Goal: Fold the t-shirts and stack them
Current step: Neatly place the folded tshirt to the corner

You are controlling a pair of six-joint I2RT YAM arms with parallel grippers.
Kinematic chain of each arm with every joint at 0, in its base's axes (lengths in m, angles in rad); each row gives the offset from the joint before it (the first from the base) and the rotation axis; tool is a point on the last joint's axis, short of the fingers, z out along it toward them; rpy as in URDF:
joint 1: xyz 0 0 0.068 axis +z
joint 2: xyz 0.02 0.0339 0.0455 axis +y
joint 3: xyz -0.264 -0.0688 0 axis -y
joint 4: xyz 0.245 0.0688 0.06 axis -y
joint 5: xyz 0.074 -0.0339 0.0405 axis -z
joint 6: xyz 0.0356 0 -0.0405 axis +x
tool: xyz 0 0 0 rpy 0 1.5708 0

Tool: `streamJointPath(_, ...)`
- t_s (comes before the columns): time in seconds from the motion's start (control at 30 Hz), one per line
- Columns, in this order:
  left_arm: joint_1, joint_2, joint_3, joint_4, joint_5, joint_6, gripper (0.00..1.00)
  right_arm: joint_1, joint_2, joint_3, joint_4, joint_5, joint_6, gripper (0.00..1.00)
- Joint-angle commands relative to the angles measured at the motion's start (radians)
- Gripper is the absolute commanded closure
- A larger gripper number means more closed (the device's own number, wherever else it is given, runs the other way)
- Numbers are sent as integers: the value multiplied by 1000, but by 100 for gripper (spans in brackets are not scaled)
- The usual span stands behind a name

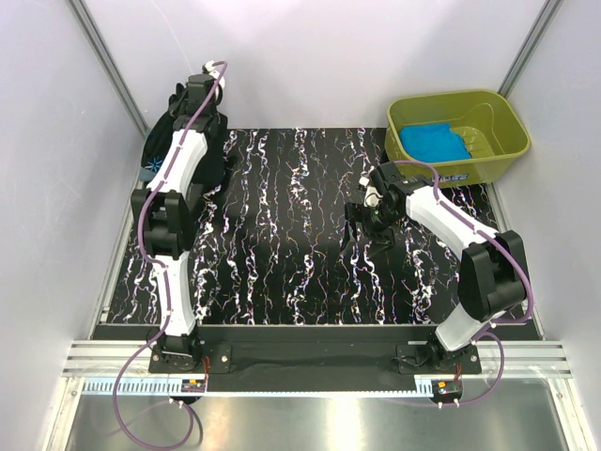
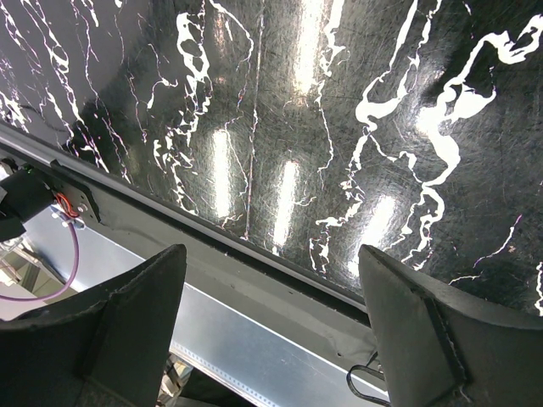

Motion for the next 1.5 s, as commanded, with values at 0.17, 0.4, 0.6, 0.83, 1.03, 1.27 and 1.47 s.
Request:
streamJointPath(0.17, 30, -24, 64, 117, 10, -37, 100, -14, 13, 31, -5, -4, -8, 11)
streamJointPath(0.4, 59, 23, 93, 123, 42, -94, 100, -25, 31, 42, -17, -4, -8, 11)
streamJointPath(0.6, 79, 55, 90, 148, 70, -145, 100, -31, 54, 51, -25, 2, -9, 11)
streamJointPath(0.83, 96, 120, 116, 185, 80, -205, 100, -35, 79, 61, -33, 11, -8, 11)
streamJointPath(1.03, 118, 178, 138, 205, 67, -237, 100, -40, 103, 64, -42, 16, -2, 10)
streamJointPath(1.27, 129, 221, 113, 255, 56, -226, 100, -45, 135, 87, -50, 14, 9, 10)
streamJointPath(1.47, 137, 266, 116, 355, -68, -191, 75, -45, 155, 100, -60, 11, 20, 10)
